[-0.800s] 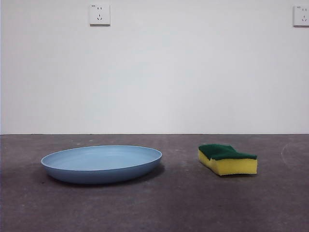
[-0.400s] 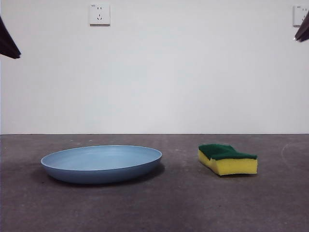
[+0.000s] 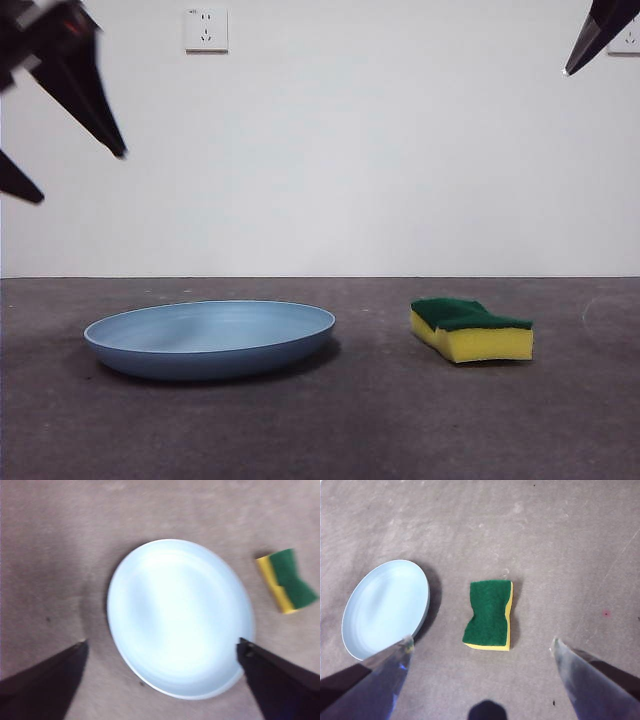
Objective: Pick up the plate,pick up the cloth,clean the plate with the cloth
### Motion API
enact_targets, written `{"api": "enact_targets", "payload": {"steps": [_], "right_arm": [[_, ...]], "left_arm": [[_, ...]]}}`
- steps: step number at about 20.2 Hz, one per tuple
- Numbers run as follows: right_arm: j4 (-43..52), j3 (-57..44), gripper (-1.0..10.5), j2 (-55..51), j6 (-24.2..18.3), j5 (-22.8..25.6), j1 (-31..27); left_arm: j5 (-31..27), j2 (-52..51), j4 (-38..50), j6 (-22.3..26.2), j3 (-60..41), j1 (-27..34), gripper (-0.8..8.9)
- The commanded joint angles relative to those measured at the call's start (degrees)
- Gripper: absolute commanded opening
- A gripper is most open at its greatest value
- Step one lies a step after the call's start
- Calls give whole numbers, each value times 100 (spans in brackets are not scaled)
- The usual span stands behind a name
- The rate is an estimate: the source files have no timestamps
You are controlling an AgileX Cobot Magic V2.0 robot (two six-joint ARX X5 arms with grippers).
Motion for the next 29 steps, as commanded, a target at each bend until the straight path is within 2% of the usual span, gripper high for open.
{"api": "enact_targets", "payload": {"steps": [1, 6, 12, 13, 16, 17, 20, 25, 29], "right_arm": [[33, 28, 473, 2, -48, 4, 4], [28, 28, 473, 2, -48, 4, 4], [31, 28, 473, 2, -48, 7, 4], [31, 28, 473, 2, -48, 7, 4], [33, 28, 473, 2, -48, 7, 4], [33, 28, 473, 2, -48, 7, 4], [33, 28, 473, 2, -46, 7, 4], [39, 31, 472, 11, -46, 4, 11], [79, 210, 473, 280, -81, 44, 313]], "left_arm": [[-308, 669, -33, 225, 326, -111, 529], [-546, 2122, 11, 223, 872, -195, 529], [-573, 2959, 258, 223, 881, -203, 524], [-575, 3014, 269, 221, 881, -232, 493], [-568, 3047, 326, 264, 881, -343, 200], [-564, 3047, 345, 356, 881, -393, 133], [-573, 3049, 358, 470, 881, -505, -13], [-577, 3047, 348, 529, 883, -527, -9], [-566, 2754, 205, 531, 883, -577, -9]]}}
